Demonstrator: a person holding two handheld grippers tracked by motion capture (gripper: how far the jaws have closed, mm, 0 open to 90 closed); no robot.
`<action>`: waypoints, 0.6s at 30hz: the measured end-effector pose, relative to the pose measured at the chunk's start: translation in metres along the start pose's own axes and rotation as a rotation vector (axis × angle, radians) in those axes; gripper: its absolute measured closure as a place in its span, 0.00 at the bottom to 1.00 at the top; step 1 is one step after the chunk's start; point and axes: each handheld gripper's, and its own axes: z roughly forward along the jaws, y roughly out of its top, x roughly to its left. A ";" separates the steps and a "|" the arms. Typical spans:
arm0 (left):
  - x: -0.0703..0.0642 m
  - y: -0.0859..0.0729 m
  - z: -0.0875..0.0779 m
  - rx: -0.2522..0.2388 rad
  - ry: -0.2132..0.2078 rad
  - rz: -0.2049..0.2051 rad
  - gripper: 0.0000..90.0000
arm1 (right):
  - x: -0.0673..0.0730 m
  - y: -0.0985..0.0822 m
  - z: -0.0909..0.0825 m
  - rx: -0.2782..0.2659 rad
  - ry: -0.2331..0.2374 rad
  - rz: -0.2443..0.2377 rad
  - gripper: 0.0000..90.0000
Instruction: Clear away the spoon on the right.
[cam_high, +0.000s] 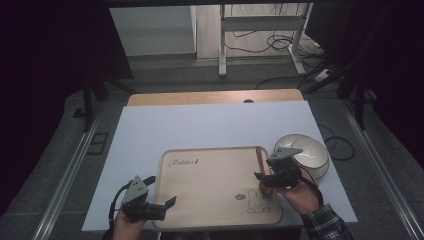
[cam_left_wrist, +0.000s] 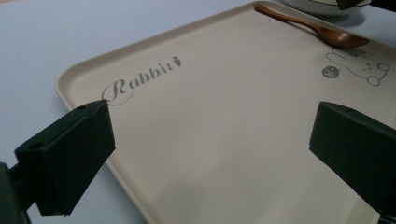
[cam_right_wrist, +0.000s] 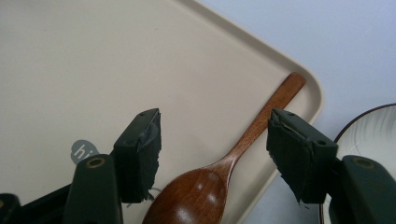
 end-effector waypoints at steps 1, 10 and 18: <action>0.000 0.000 0.000 -0.001 0.000 0.000 0.00 | 0.000 -0.001 -0.001 -0.004 -0.003 0.001 0.38; 0.000 0.000 0.000 0.000 -0.001 -0.004 0.00 | 0.001 -0.006 -0.006 -0.022 -0.001 -0.006 0.31; 0.000 0.000 0.000 -0.002 -0.003 -0.007 0.00 | 0.000 -0.013 -0.011 -0.034 -0.003 0.004 0.23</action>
